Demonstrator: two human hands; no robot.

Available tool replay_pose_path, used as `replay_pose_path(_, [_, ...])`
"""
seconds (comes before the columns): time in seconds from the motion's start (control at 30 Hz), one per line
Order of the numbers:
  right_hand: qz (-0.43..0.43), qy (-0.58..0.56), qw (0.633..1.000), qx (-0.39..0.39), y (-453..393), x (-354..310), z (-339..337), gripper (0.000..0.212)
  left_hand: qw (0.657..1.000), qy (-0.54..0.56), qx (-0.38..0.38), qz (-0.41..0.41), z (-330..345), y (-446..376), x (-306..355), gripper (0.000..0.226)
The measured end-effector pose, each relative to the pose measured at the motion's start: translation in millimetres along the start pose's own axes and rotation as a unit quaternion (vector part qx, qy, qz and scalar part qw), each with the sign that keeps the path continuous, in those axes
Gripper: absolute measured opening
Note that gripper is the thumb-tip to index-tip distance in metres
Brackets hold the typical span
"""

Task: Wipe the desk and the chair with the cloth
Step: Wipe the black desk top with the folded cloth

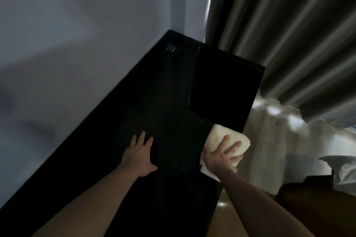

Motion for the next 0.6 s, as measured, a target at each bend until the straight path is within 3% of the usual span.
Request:
replay_pose_path(0.3, [-0.003,0.016,0.996,0.084,-119.1,-31.5,-46.0,0.092,0.999,-0.049,-0.007,-0.007,-45.9,-106.3,37.1,0.142])
replay_pose_path(0.6, [-0.012,0.045,0.987,0.155,-238.2,-64.1,-95.2,0.086,0.993,-0.055,-0.100,0.007,-58.1,-162.5,48.0,0.169])
Point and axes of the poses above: each hand's wrist, its own y-axis away from the middle knuckle, its own z-axis out of the palm, x = y × z, the point moved 6 cm from there along -y, towards the middle knuckle, and after that the axes turned 10 degrees about x, right-handed, at the moved point
